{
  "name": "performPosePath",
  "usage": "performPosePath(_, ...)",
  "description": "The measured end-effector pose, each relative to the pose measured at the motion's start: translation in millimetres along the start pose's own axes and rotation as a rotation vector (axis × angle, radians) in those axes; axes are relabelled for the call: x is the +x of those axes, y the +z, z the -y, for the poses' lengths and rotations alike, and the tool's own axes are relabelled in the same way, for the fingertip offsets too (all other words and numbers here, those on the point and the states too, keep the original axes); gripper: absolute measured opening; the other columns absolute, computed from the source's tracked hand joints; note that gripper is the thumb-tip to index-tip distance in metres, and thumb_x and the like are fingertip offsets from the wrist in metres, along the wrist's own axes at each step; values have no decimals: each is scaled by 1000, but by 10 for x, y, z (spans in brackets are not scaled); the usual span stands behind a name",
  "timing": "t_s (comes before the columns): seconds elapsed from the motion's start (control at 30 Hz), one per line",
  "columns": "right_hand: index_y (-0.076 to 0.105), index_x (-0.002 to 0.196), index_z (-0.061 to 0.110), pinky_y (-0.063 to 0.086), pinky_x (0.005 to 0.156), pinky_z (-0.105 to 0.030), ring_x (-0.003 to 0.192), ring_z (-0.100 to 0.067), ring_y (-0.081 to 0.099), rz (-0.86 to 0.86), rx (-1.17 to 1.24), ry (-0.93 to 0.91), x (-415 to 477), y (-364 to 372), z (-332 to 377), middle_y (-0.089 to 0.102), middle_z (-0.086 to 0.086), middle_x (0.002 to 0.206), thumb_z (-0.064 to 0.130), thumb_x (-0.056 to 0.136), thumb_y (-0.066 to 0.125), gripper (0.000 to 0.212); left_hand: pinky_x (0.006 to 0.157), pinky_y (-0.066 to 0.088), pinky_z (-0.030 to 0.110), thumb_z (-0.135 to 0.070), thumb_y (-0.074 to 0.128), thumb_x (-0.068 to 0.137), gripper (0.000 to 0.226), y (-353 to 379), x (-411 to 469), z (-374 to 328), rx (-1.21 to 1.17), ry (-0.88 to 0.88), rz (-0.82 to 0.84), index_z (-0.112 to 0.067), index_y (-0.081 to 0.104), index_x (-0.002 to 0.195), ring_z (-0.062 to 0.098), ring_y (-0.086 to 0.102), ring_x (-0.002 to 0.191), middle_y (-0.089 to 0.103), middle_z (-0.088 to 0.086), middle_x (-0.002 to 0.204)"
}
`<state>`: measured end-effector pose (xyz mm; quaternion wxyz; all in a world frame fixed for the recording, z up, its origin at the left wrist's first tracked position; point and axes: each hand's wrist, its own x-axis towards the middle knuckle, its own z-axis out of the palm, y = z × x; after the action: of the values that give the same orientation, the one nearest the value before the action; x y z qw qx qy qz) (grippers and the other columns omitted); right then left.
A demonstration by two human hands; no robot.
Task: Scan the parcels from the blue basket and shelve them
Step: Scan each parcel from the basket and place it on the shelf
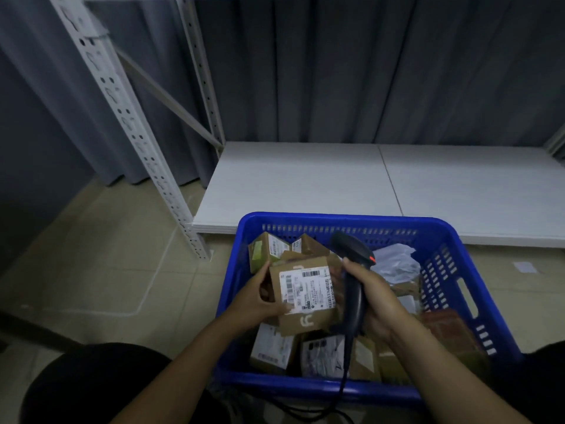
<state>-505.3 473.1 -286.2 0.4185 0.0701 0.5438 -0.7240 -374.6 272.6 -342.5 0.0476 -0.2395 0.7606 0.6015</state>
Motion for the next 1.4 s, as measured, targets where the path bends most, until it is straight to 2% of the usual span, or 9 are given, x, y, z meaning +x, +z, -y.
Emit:
performPosePath(0.13,65,77,9,54,80,-46,84,-35,70,-12,61,-16,-138,-41,220,73,-20,91,22,90,63,19,93,53,30,-17,83,73,133,49,65,-262,-16,11,170,-49,-28,140,15,47,129,36,-12,143)
performPosePath(0.23,65,99,4,54,88,-50,95,-39,69,-4,0,-61,-199,-96,334,72,-22,100,20,92,61,17,92,53,30,-18,82,74,134,61,109,-381,43,16,229,-58,-31,134,16,48,129,37,-11,141)
performPosePath(0.33,60,117,3,57,87,-46,95,-32,71,-6,-195,-152,-239,-162,396,71,-23,106,18,92,64,29,88,55,31,-5,74,80,119,-34,122,-465,21,12,186,-54,-14,144,12,54,121,43,-9,137)
performPosePath(0.47,62,105,14,56,60,-31,69,-23,70,-11,-827,-338,-312,-201,453,72,-13,88,27,88,68,22,76,52,20,-5,69,83,92,-301,84,-477,45,16,-39,-42,19,150,0,57,105,49,-6,137)
performPosePath(0.67,53,99,29,46,60,-19,70,-5,56,113,-1352,-438,-362,-94,450,61,7,82,29,85,70,22,77,50,22,-10,69,82,79,-518,74,-380,63,-26,-220,-37,33,147,3,57,104,55,-7,126)
performPosePath(0.87,52,99,30,37,53,-11,63,1,54,139,-1322,-439,-417,-69,498,56,13,77,29,86,69,22,84,52,27,-13,70,82,76,-554,31,-299,88,-61,-200,-35,36,147,6,59,107,58,-4,128)
performPosePath(1.17,56,95,18,46,55,-19,66,-11,60,206,-1445,-379,-442,-1,501,63,0,82,29,84,67,19,87,51,28,-16,69,85,73,-563,-54,-289,106,-59,-140,-41,35,144,7,57,112,57,-8,128)
performPosePath(1.27,53,91,31,41,53,-14,61,-1,56,216,-1417,-436,-476,27,524,59,7,75,28,84,68,17,88,51,29,-18,69,85,72,-551,-94,-311,79,-48,-147,-40,36,145,7,59,111,58,-8,128)
performPosePath(1.4,59,91,32,44,49,-16,48,2,56,147,-1243,-496,-530,54,578,61,7,68,27,83,71,16,94,52,36,-36,73,65,79,-517,-181,-451,-62,-12,-225,-41,46,139,10,61,111,63,-6,126)
